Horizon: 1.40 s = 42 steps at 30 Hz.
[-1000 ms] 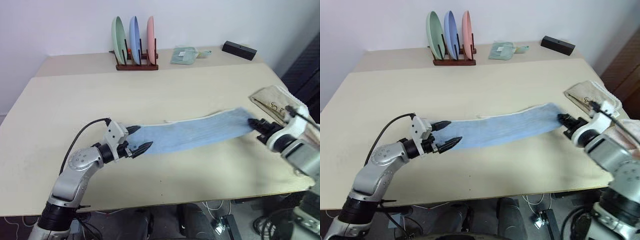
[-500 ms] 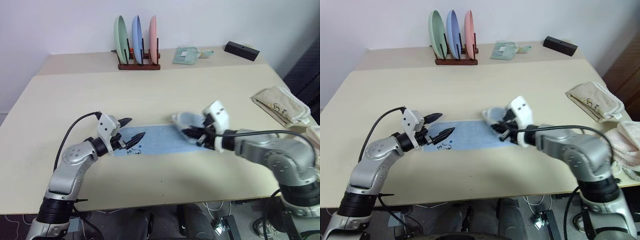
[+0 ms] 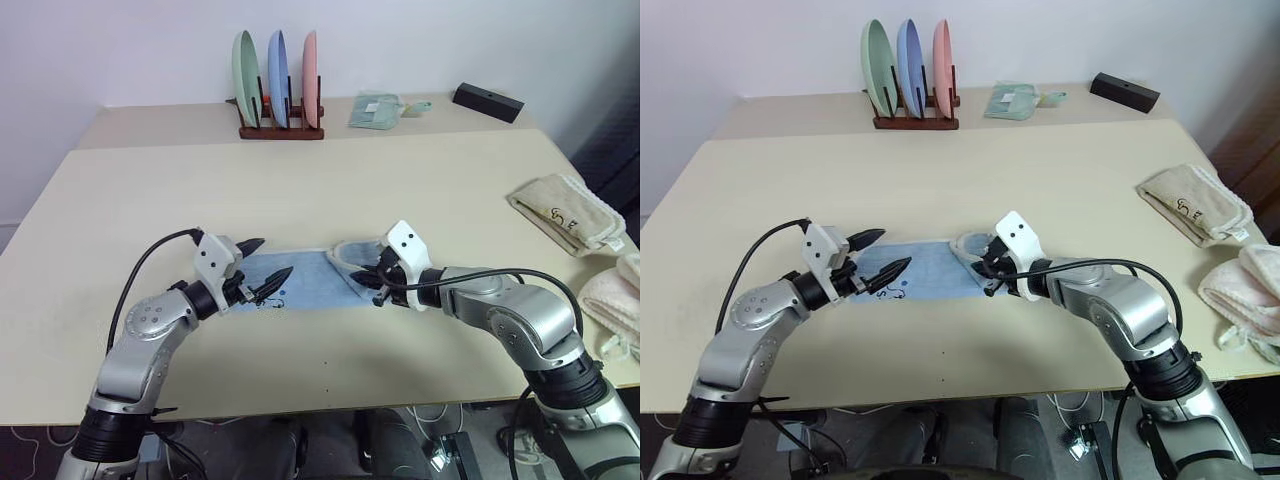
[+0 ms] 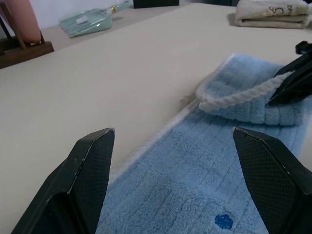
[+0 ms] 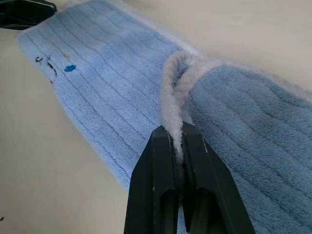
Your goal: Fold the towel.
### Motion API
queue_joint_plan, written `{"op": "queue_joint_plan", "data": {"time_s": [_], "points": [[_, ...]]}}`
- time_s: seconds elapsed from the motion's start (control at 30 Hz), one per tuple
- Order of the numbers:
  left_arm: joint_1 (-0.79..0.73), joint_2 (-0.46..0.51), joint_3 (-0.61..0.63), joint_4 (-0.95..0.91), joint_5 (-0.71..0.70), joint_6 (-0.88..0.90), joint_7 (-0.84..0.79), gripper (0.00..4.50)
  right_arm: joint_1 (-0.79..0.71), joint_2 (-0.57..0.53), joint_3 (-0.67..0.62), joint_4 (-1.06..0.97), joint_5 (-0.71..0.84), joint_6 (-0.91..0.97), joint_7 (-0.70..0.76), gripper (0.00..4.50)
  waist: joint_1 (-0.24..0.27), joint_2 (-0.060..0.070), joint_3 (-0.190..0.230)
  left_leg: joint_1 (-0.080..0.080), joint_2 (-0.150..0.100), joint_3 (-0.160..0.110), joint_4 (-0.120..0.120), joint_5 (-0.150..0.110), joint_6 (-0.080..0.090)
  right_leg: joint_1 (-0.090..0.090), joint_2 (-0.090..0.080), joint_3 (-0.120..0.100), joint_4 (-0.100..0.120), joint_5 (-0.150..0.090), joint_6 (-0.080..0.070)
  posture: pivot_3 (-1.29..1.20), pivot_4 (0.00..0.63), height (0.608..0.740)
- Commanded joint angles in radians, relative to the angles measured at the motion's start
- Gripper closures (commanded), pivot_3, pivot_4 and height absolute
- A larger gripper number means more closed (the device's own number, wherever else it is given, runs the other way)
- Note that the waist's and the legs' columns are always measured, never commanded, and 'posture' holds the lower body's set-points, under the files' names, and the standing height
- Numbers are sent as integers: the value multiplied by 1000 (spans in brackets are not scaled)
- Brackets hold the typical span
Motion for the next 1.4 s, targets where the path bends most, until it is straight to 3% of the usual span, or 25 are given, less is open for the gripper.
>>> {"op": "queue_joint_plan", "data": {"time_s": [0.03,0.13,0.23,0.33,0.47,0.53,0.63,0.77,1.0,1.13,1.27,1.4], "points": [[-6,6,13,-41,-2,2,5,544,5,-62,-215,-46,66,30,24,4451,3,0,0,0,0,0,0,0,0,0,0,0,0,0,0,0,150,733],[-4,12,24,-41,-7,5,1,544,11,-107,-318,-55,94,56,31,4451,4,0,0,0,-1,0,0,0,0,0,-1,0,0,0,0,0,150,733],[-1,16,19,-35,-4,2,-11,544,45,-222,-429,-85,114,65,99,4451,1,0,0,0,0,0,-1,0,0,0,0,0,0,0,0,0,150,733],[-21,6,6,-18,-1,1,-15,544,46,-259,-411,-123,129,54,145,4451,-4,0,0,1,0,1,-1,0,1,0,0,0,0,0,0,0,150,733],[-50,-8,-11,-1,5,0,-13,544,0,-173,-235,-136,82,27,134,4451,-4,0,0,2,2,1,-1,0,1,2,1,0,0,0,0,0,150,733],[-55,-10,-12,-3,4,3,-11,544,-28,-94,-99,-128,30,0,130,4451,-3,0,0,2,2,1,0,0,0,2,1,0,0,0,0,0,150,733],[-52,-12,-15,-9,5,6,-7,544,-69,34,9,-56,-40,-18,76,4451,-2,0,0,0,2,1,0,0,-1,-1,1,0,0,0,0,0,150,733],[-36,-10,-12,-27,4,10,2,544,-82,113,77,52,-123,-49,53,4451,3,0,0,0,0,0,1,0,0,0,0,0,0,1,0,0,150,733],[-2,-9,-3,-57,-2,19,19,544,-61,117,60,66,-151,-50,79,4451,-4,0,0,0,0,0,0,0,0,-1,0,0,0,1,0,0,150,733],[2,-9,-5,-60,-4,22,21,544,-57,118,31,53,-153,-62,92,3172,-1,0,0,0,0,0,0,0,0,-1,0,0,0,1,0,0,150,733],[10,7,34,-38,-10,19,22,544,-39,98,-46,-25,-100,-76,141,1290,-1,0,0,0,0,0,0,0,0,-1,0,0,0,1,0,0,150,733],[17,35,102,-2,-20,21,23,544,-11,51,-114,-86,-54,-89,203,1290,-1,0,0,0,0,0,0,0,0,-1,0,0,0,1,0,0,150,733]]}}
